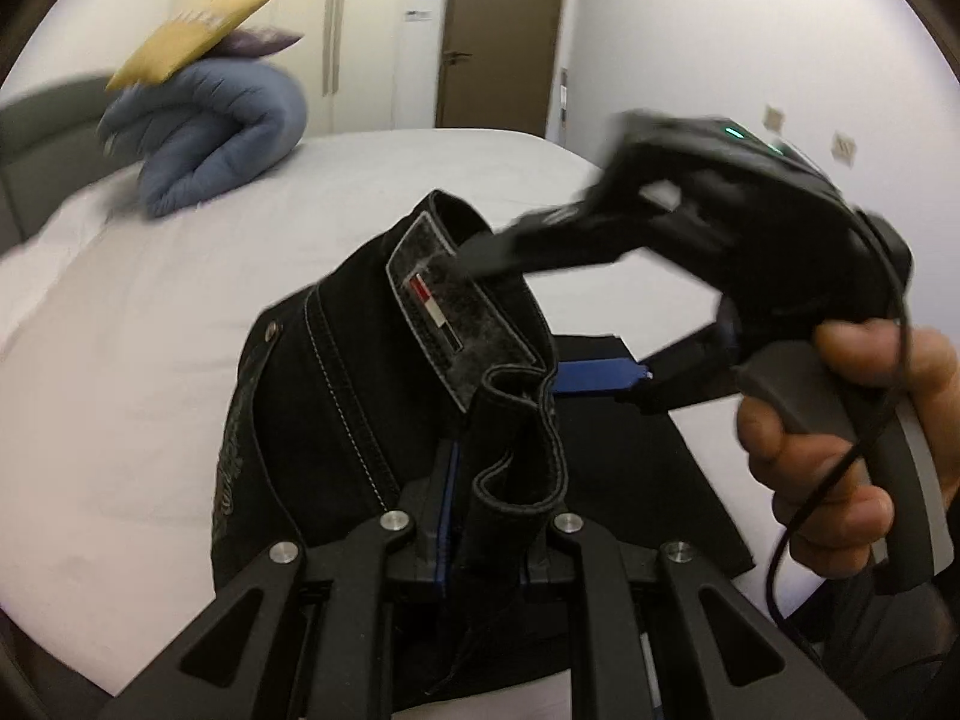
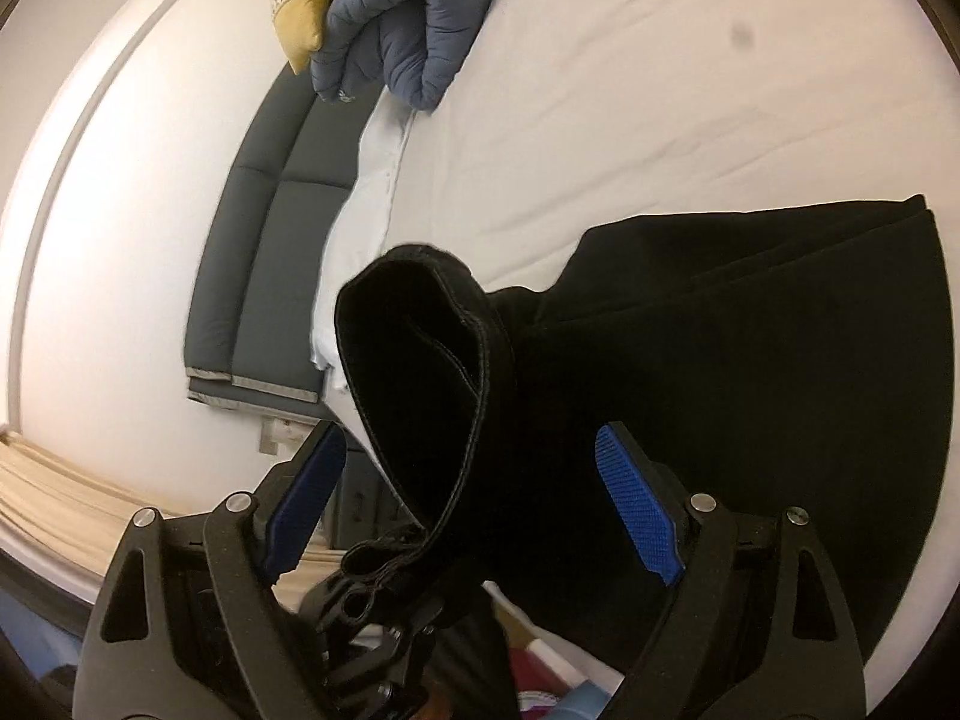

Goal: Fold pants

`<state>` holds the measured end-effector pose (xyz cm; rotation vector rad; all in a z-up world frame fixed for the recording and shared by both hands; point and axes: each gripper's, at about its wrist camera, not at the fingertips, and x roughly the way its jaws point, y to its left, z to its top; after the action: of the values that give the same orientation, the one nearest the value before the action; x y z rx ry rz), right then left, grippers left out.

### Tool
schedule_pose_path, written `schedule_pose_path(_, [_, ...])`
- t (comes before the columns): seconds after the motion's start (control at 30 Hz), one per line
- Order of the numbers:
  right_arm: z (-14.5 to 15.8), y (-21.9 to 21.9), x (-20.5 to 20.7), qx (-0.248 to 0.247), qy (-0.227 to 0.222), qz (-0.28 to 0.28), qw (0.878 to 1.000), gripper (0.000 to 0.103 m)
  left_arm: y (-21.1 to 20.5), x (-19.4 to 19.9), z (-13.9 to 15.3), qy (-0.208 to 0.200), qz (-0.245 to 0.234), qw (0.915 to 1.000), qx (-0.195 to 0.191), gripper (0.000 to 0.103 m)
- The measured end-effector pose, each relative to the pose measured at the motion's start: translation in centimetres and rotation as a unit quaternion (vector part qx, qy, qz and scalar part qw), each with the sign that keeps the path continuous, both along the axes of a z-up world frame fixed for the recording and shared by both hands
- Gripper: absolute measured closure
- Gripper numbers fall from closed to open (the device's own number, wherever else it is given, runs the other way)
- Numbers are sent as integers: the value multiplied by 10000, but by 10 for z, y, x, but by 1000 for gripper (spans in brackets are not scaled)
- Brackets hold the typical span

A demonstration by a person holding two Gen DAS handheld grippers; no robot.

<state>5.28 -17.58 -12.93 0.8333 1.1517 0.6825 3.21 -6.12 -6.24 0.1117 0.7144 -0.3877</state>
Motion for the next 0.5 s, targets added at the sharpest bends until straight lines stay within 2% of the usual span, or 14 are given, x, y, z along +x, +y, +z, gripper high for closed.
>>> schedule_pose_path(0.07, [-10,2,1,-151,23,-4,9999,25,-14,-5,-1,-71,-178,9995,236,88])
schedule_pose_path(0.13, [-15,-1,0,-308,-11,98,9995,71,-28,-7,-5,-75,-349,9986,402,88])
schedule_pose_path(0.23, [-20,-21,-8,-628,-43,-28,9980,83,-50,-8,-9,-9,-613,9969,501,88])
schedule_pose_path(0.4, [-24,-66,-25,-622,-230,-411,9970,87,-89,-14,-13,-15,-1075,9923,611,88])
schedule_pose_path(0.5, [-30,-92,-26,-578,-198,-498,9969,87,-114,-12,-17,-18,-1229,9900,699,88])
